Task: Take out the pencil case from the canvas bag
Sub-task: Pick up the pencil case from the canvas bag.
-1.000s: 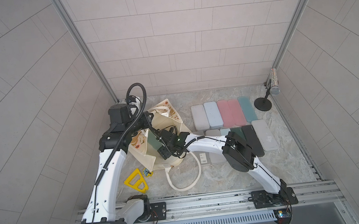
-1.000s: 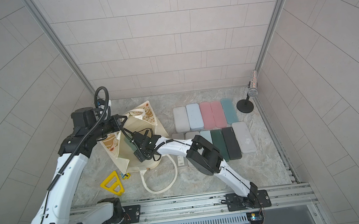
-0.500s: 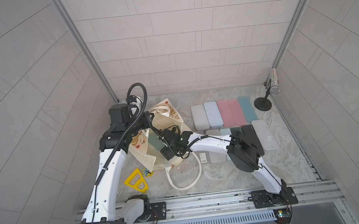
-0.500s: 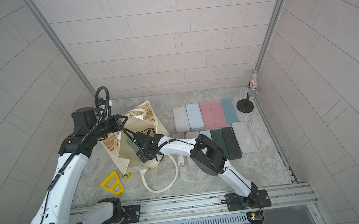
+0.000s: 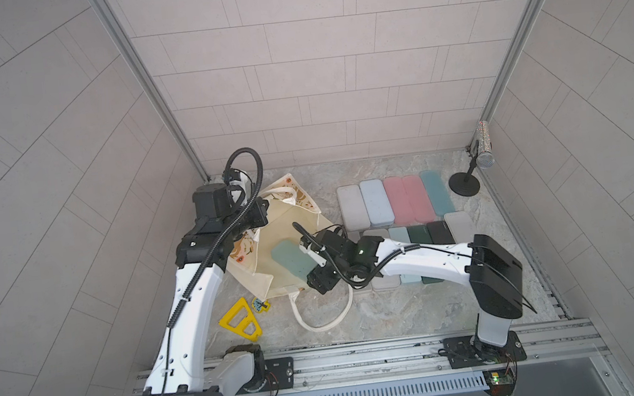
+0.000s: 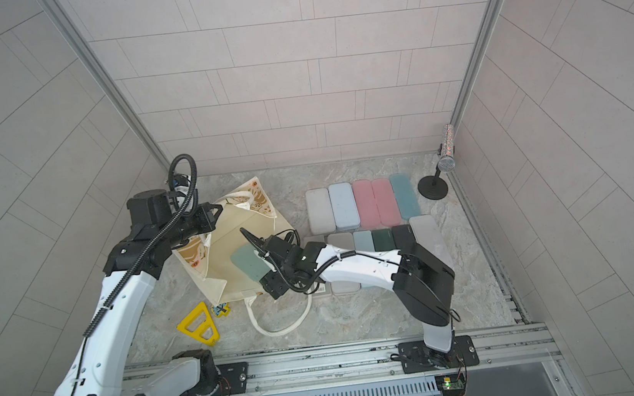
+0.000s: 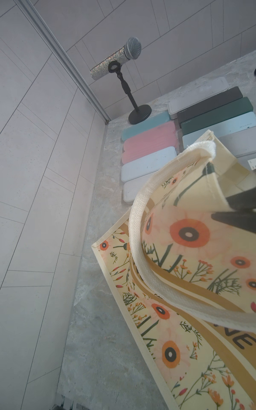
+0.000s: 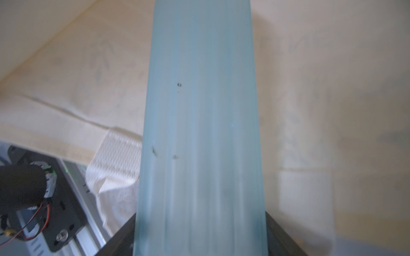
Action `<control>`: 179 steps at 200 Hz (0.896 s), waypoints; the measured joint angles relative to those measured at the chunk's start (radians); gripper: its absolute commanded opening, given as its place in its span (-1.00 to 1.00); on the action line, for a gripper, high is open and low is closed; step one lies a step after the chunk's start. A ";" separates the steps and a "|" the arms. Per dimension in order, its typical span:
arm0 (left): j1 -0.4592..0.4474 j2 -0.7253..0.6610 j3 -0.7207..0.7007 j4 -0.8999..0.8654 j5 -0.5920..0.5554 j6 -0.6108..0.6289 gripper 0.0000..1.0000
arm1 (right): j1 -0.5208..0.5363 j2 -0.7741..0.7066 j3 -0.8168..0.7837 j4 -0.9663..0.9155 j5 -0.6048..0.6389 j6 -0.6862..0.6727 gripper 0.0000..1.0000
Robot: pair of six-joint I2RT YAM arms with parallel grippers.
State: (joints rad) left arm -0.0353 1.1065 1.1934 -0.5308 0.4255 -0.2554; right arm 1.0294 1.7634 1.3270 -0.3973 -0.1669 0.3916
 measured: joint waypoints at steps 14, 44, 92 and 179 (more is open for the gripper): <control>0.000 0.000 0.006 -0.009 -0.027 0.016 -1.00 | -0.001 -0.046 -0.055 0.054 -0.018 0.001 0.51; 0.000 0.002 0.063 -0.045 -0.146 0.056 -1.00 | 0.002 -0.274 -0.315 0.118 -0.038 0.002 0.47; 0.000 0.010 0.139 -0.084 -0.320 0.097 -1.00 | 0.006 -0.521 -0.531 0.222 0.050 -0.016 0.46; 0.000 -0.023 0.267 -0.174 -0.507 0.131 -1.00 | 0.005 -0.696 -0.713 0.368 0.383 -0.115 0.48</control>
State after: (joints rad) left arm -0.0353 1.0832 1.4609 -0.7044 -0.0814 -0.1246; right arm 1.0348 1.0672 0.6136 -0.0296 0.2165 0.2764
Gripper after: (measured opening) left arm 0.050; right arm 0.768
